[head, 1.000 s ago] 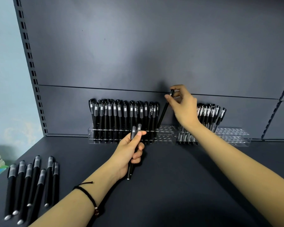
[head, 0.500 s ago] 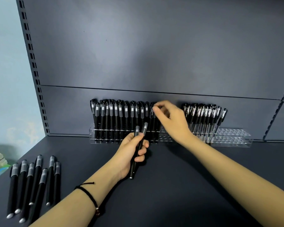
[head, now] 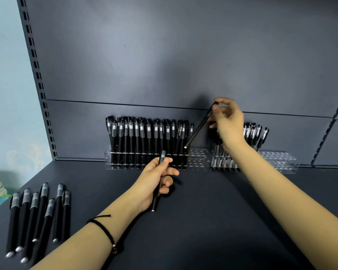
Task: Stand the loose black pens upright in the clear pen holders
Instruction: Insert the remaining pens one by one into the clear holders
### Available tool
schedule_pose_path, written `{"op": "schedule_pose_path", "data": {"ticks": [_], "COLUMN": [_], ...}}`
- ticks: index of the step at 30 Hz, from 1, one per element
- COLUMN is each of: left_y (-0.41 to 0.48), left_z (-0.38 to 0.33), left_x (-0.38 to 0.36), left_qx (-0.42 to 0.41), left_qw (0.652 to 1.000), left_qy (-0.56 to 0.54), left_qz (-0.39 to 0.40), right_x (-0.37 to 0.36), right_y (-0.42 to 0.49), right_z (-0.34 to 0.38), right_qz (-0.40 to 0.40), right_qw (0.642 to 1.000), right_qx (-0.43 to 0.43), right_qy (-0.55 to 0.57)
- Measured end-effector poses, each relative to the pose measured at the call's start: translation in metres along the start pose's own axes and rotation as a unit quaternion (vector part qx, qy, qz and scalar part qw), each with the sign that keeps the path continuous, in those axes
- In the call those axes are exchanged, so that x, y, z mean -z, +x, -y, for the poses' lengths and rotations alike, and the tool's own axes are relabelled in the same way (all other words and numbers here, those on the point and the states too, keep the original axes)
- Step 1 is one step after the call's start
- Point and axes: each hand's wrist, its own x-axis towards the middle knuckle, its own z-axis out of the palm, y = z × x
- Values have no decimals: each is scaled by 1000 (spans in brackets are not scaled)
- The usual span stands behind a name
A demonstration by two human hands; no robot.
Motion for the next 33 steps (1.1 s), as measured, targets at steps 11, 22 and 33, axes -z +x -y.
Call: {"op": "schedule_pose_path", "data": {"ticks": [11, 22, 33], "left_y": [1, 2, -2], "left_z": [0, -1, 1], "left_x": [0, 0, -6], "left_qx": [-2, 20, -24], "left_qw": [1000, 1000, 997], "left_qy": [2, 8, 57], "left_qz": [5, 18, 39], "right_x": [0, -8, -11], "right_y": [12, 5, -41], "right_z": [-30, -36, -14], "right_qz": [13, 108, 169], "right_qw": [968, 939, 960], "right_qx": [153, 152, 79], "right_qy": [-199, -290, -211]}}
